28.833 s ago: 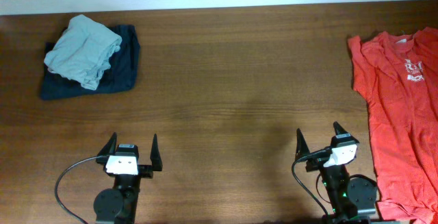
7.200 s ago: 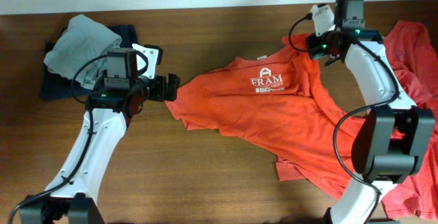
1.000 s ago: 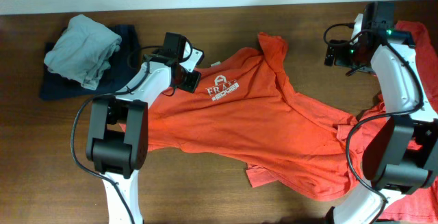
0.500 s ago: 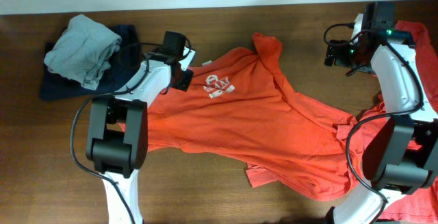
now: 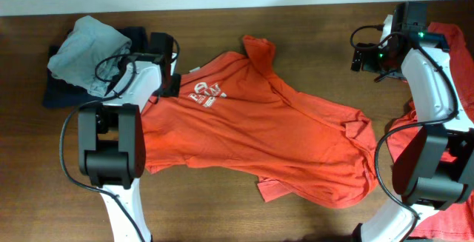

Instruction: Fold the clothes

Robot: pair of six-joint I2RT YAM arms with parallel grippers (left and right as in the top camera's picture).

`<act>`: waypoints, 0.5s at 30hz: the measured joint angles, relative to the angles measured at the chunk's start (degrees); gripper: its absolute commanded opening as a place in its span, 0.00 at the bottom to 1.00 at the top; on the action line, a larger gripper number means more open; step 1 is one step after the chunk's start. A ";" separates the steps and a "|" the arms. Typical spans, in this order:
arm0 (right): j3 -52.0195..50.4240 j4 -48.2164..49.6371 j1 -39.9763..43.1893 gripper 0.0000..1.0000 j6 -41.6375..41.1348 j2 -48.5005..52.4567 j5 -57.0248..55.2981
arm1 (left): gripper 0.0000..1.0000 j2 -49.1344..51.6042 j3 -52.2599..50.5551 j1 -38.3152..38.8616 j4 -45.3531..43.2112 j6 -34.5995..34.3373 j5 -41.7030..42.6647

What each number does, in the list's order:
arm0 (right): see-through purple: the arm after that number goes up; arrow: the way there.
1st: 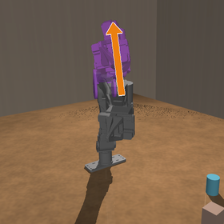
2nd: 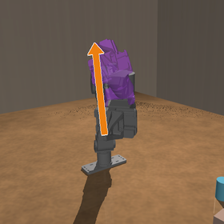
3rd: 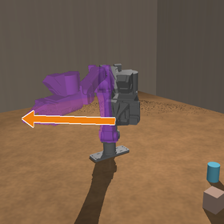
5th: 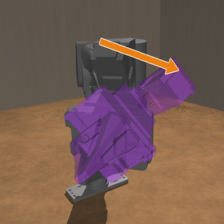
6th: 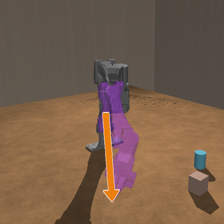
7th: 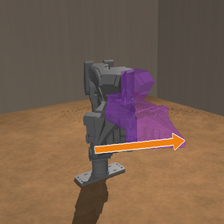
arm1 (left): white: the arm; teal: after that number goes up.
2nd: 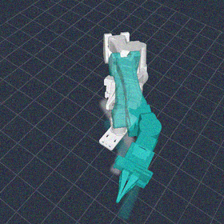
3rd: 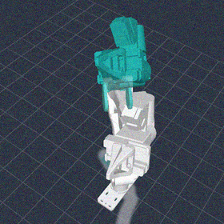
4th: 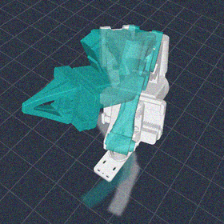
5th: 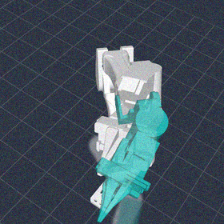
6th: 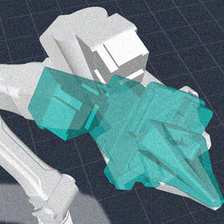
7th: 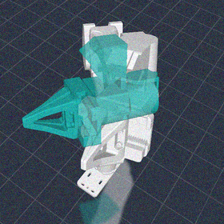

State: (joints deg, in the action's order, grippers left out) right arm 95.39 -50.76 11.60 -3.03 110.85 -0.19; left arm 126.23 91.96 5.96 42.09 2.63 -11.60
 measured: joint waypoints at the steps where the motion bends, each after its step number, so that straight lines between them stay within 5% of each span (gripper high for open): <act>1: 0.02 0.00 0.00 0.99 0.02 0.00 0.02 | 0.04 0.17 0.44 -0.11 1.14 -0.15 -0.55; 15: 0.00 0.00 0.00 0.99 0.00 0.00 0.02 | 0.09 4.13 25.77 0.83 17.92 -1.64 1.27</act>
State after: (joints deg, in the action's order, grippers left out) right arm 95.39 -50.76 11.60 -3.03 110.85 -0.16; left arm 130.37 117.73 6.79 60.01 0.99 -10.33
